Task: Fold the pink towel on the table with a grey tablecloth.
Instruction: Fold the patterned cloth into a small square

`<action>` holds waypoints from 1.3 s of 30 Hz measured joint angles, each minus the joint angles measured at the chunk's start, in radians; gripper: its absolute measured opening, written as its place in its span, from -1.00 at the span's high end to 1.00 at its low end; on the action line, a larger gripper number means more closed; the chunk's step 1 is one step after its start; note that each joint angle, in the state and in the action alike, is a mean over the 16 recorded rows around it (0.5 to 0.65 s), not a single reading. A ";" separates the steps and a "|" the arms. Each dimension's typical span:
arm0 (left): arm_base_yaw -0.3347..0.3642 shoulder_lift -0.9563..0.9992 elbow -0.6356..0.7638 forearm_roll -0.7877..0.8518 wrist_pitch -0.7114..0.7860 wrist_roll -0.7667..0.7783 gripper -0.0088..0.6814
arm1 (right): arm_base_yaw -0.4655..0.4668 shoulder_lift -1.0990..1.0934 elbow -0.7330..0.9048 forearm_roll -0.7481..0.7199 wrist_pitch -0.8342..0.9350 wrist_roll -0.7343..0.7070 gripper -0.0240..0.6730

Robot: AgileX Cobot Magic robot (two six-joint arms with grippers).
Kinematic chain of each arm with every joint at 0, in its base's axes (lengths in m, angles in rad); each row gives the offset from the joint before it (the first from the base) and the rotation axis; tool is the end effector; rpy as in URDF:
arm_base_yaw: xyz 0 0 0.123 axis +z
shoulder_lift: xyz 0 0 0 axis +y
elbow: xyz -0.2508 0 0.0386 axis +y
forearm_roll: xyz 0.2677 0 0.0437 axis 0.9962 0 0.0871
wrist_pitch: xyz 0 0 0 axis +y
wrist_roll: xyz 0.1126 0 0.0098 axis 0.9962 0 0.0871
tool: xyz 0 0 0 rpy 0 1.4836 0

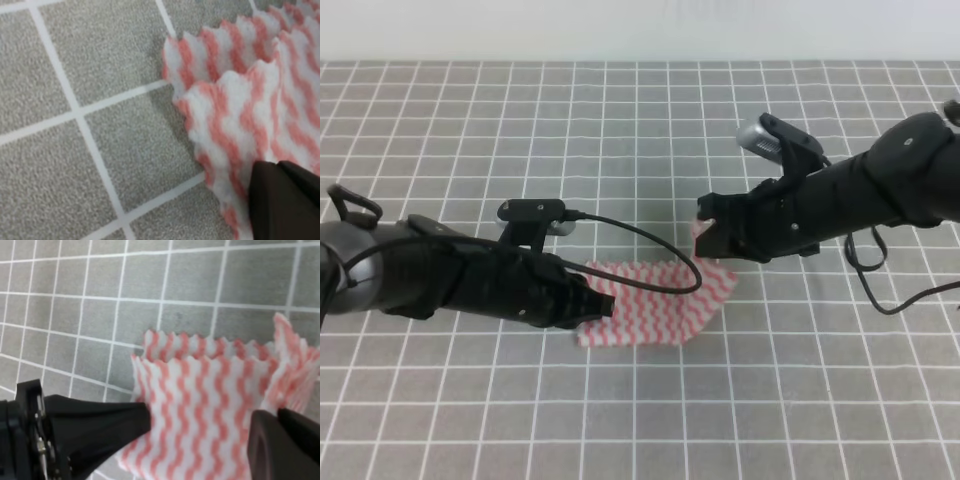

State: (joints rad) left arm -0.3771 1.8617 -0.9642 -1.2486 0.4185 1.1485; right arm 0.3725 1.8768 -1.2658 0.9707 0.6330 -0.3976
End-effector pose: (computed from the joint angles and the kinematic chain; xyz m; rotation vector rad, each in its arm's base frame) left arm 0.3285 -0.1770 0.0853 0.5478 2.4875 -0.6783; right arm 0.3680 0.2031 0.1545 -0.1030 2.5888 0.9719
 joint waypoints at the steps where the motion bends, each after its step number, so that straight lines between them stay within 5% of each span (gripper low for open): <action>1: 0.000 -0.003 0.000 0.001 0.000 0.000 0.98 | 0.006 0.002 0.000 0.002 -0.006 0.000 0.97; 39: 0.082 -0.085 0.001 0.033 0.041 -0.002 0.98 | 0.150 0.164 -0.161 0.044 -0.027 0.003 0.97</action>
State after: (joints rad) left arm -0.2951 1.7765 -0.9635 -1.2159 0.4598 1.1469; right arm 0.5227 2.0408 -1.4263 1.0143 0.6062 -0.3947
